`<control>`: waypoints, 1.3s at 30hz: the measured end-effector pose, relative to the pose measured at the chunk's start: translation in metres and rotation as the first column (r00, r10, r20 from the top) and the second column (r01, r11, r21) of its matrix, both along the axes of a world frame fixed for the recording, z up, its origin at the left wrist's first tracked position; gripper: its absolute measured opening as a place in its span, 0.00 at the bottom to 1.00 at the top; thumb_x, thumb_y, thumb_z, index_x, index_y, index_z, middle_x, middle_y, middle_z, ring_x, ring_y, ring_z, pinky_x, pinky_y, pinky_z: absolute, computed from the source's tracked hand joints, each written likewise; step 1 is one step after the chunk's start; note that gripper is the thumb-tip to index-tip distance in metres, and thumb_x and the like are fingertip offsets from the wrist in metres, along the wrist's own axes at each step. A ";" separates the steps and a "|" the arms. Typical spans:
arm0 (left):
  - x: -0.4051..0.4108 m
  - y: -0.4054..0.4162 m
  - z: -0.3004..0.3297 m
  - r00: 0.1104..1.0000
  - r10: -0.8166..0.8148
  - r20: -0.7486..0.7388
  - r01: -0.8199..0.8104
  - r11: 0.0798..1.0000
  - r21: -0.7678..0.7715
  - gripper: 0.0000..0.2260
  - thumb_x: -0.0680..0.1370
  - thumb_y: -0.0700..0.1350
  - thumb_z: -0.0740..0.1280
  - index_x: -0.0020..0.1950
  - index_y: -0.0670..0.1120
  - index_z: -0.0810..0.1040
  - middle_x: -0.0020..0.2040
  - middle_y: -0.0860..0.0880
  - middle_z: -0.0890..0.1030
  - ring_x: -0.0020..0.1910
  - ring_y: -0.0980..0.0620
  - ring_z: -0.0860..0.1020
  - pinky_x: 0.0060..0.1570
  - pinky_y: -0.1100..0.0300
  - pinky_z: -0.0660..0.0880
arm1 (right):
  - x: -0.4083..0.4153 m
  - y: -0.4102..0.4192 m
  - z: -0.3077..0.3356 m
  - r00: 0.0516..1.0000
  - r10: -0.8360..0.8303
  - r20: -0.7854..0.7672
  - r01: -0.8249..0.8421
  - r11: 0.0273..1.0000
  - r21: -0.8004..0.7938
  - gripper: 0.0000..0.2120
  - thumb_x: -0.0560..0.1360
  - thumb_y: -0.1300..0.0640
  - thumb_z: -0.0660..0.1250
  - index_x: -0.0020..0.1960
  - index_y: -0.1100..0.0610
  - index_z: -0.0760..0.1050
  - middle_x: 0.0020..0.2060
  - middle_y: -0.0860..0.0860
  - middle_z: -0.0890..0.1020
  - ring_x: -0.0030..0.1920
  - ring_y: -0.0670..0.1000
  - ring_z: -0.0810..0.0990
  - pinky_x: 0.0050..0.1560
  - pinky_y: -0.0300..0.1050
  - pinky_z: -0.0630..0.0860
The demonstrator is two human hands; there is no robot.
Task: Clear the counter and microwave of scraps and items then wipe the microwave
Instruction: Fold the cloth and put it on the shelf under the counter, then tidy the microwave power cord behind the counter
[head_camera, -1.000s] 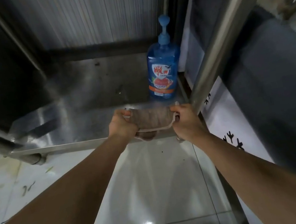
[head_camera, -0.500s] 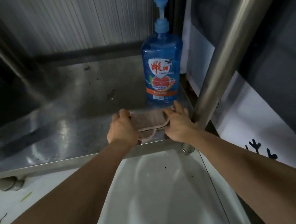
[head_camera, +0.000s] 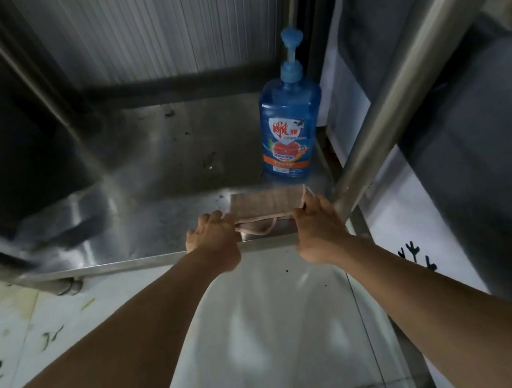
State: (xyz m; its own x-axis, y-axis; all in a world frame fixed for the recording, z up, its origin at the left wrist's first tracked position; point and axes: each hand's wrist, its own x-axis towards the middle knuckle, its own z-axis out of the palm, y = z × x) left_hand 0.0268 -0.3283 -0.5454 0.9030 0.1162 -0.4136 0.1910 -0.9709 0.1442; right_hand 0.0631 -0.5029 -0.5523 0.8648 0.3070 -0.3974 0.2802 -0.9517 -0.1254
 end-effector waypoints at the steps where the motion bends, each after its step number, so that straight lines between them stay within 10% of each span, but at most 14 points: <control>1: -0.007 0.001 0.015 1.000 0.002 -0.006 -0.002 1.000 -0.005 0.26 0.73 0.41 0.67 0.70 0.49 0.65 0.69 0.48 0.67 0.70 0.45 0.62 0.67 0.47 0.66 | -0.006 0.001 0.015 1.000 -0.007 -0.014 0.007 1.000 0.014 0.30 0.74 0.57 0.64 0.73 0.56 0.58 0.76 0.59 0.48 0.75 0.60 0.47 0.74 0.55 0.54; 39: -0.124 -0.022 0.631 0.975 -0.174 0.139 0.181 0.983 -0.043 0.29 0.73 0.43 0.68 0.72 0.49 0.61 0.68 0.45 0.69 0.67 0.43 0.69 0.65 0.48 0.69 | -0.148 -0.034 0.630 0.986 -0.027 0.167 0.015 0.997 0.073 0.24 0.74 0.55 0.65 0.68 0.57 0.65 0.65 0.57 0.67 0.67 0.57 0.63 0.67 0.47 0.65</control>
State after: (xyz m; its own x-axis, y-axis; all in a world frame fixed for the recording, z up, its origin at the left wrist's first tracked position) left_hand -0.0973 -0.3500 0.0852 0.9547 -0.0704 -0.2890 -0.0083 -0.9775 0.2109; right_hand -0.0853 -0.5365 0.0777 0.9238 0.3104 -0.2241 0.2830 -0.9479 -0.1465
